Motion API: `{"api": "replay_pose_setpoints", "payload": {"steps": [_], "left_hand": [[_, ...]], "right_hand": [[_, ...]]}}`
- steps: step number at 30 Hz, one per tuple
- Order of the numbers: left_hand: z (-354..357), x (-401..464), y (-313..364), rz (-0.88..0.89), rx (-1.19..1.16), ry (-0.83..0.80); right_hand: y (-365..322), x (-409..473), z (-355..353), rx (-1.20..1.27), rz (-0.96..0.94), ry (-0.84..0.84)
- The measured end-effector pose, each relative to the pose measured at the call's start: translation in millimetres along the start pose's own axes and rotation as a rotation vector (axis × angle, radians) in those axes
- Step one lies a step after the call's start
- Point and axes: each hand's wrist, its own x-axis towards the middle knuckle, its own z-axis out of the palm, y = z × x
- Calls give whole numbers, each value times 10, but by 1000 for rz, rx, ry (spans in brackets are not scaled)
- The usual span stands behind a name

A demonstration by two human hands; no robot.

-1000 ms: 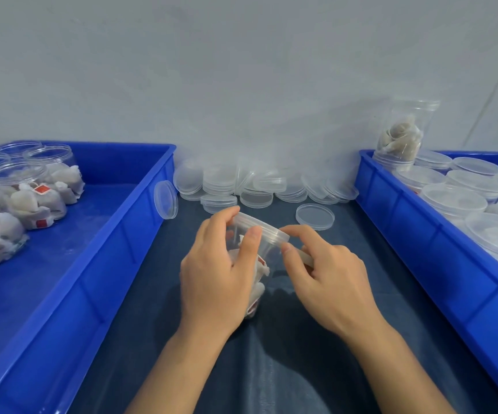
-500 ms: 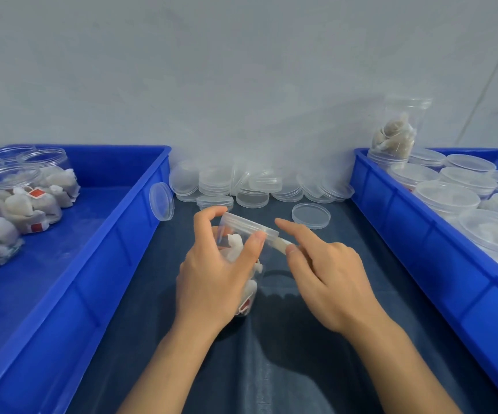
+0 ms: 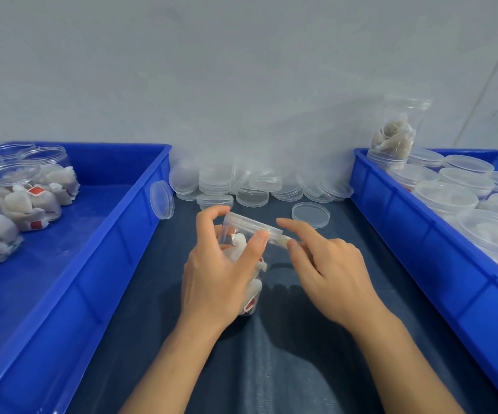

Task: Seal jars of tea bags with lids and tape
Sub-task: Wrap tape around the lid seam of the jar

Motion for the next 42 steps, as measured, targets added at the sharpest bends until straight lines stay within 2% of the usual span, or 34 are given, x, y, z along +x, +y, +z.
{"api": "replay_pose_setpoints", "payload": {"steps": [15,20,24,27,32,37,42], "left_hand": [[16,49,-22,-73,-221,-107],[17,15,-39,-49,-118,-99],[17,-18,-1,163,128,120],[45,-56,22,233,208,189],[72,-61,-4,163,248,87],[34,3,-60,103,123,68],[-6,2,-73,102,86,42]], "right_hand": [[-22,5,-6,-7,-39,44],[-75,-7,8,20,-41,51],[-109,-22,26,-14,-32,69],[-168,-45,41,-28,-36,94],[-227,-74,25,4,-78,131],[-145,-83,-22,126,-103,9],[-108,-68,-50,36,-106,22]]}}
